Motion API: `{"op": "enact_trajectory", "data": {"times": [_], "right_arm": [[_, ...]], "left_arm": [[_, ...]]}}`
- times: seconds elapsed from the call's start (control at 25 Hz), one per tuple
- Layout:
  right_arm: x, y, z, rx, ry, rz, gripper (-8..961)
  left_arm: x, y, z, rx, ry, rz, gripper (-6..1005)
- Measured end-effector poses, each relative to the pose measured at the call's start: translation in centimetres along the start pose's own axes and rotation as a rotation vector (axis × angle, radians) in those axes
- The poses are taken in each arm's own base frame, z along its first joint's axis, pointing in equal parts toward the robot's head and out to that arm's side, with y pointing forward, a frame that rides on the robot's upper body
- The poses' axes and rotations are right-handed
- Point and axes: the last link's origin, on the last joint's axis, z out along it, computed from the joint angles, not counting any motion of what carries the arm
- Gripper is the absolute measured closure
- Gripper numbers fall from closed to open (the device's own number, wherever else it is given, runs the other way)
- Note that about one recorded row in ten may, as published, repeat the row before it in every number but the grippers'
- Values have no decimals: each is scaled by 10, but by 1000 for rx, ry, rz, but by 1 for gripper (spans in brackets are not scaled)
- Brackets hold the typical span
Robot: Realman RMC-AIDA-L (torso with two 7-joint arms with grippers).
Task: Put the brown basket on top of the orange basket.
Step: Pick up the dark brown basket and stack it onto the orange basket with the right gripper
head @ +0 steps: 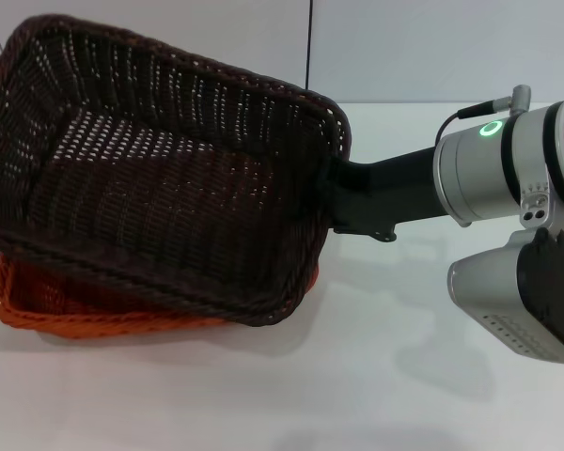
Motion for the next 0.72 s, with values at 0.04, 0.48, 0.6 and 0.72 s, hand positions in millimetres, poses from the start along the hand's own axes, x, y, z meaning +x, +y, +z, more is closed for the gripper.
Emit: {"op": "enact_trajectory", "data": {"times": [0.04, 0.48, 0.6, 0.72], "right_arm": [[0, 1, 0, 1, 2, 5, 793], [9, 6, 6, 11, 46, 67, 750], [8, 7, 6, 2, 39, 92, 743], [7, 10, 6, -5, 37, 106, 563]], "left_arm": [[0, 0, 0, 0, -1, -6, 244], [0, 1, 1, -2, 1, -23, 244], [1, 3, 3, -5, 3, -25, 244], [0, 3, 4, -6, -5, -26, 244]]}}
